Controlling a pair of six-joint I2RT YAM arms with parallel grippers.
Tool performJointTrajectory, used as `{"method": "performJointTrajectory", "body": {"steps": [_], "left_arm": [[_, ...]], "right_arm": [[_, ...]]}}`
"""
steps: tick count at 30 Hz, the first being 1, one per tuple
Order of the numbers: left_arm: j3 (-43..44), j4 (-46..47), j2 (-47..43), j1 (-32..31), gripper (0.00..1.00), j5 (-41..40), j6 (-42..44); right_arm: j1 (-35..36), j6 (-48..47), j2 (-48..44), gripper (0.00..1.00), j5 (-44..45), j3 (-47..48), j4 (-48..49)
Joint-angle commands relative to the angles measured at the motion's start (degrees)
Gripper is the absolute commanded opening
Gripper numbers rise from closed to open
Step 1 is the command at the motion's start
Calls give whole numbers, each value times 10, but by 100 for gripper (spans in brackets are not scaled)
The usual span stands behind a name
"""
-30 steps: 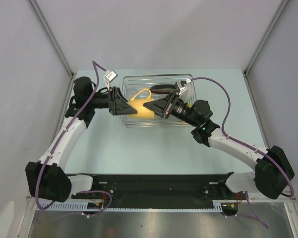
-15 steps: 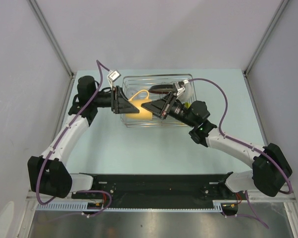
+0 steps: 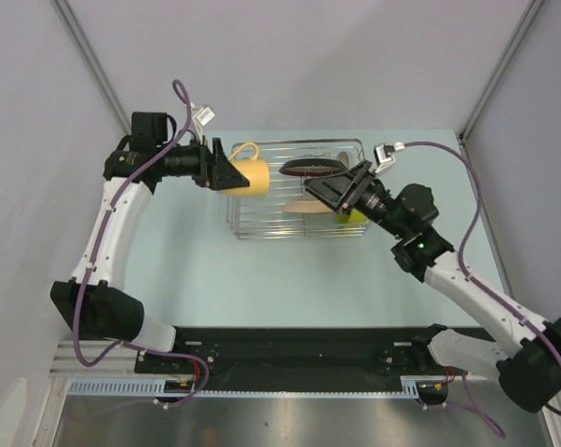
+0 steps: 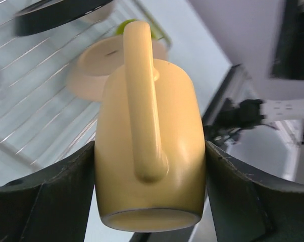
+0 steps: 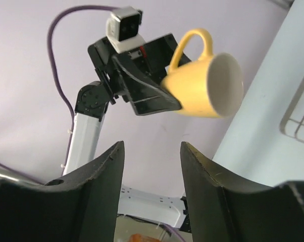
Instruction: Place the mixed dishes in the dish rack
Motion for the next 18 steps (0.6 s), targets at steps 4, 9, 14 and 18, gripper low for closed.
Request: {"method": "performJointTrajectory", "body": {"steps": [4, 9, 14, 18], "left_arm": [[72, -137, 34, -16, 0, -253, 208], [91, -134, 79, -47, 0, -334, 273], [116, -111, 117, -74, 0, -384, 285], [113, -95, 139, -111, 0, -432, 299]], "right_arm": [[-75, -50, -125, 54, -7, -25, -129], [-103, -48, -168, 54, -19, -47, -165], [-104, -42, -196, 53, -14, -72, -173], [-109, -40, -207, 52, -17, -81, -176]]}}
